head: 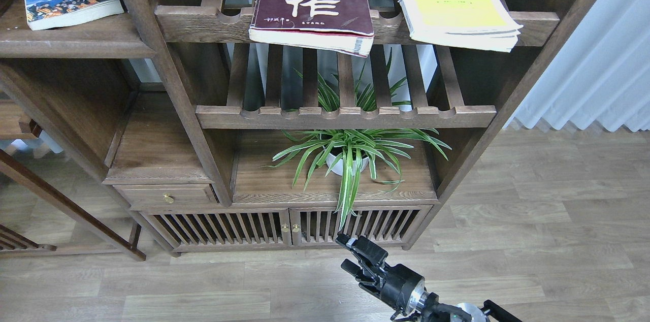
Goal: Organize books on shelf
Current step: 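Place the book on the side shelf and withdraw the left gripper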
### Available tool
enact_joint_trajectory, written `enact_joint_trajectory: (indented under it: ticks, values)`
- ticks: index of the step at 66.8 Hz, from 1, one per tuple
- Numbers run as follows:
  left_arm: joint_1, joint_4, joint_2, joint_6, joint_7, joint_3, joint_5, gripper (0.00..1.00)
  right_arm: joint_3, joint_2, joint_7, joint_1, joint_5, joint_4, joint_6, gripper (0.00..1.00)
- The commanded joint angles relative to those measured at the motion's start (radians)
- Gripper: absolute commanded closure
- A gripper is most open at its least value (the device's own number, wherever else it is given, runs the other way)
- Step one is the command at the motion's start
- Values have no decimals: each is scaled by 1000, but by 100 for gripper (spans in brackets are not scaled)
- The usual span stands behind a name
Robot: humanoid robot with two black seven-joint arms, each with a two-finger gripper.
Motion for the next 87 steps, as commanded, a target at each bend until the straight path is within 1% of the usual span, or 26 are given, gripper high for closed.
enact_joint_trajectory:
  ticks: [1,11,20,22,32,40,55,71,72,79,87]
  values:
    - [25,-23,2,0,0,4,44,1,0,0,1,0,0,1,0,0]
    - [22,-52,0,0,0,4,139,1,3,0,3,0,0,1,0,0]
    - [22,-138,8,0,0,4,194,1,4,0,1,0,3,1,0,0]
    - [22,-175,16,0,0,4,211,1,4,0,1,0,8,1,0,0]
    - [22,-230,26,0,0,3,210,1,4,0,3,0,9,1,0,0]
    - [25,-271,57,0,0,9,211,1,4,0,3,0,9,1,0,0]
    - [51,-400,149,0,0,26,213,1,4,0,3,-2,15,1,0,0]
    - [98,-546,309,0,0,72,211,1,1,0,1,-2,15,1,0,0]
    - [111,-579,354,0,0,81,210,1,1,0,1,-2,15,1,0,0]
    - [149,-623,418,0,0,92,208,1,1,0,1,-2,14,1,0,0]
    - [229,-656,480,0,0,93,208,1,1,0,1,-5,14,0,0,0]
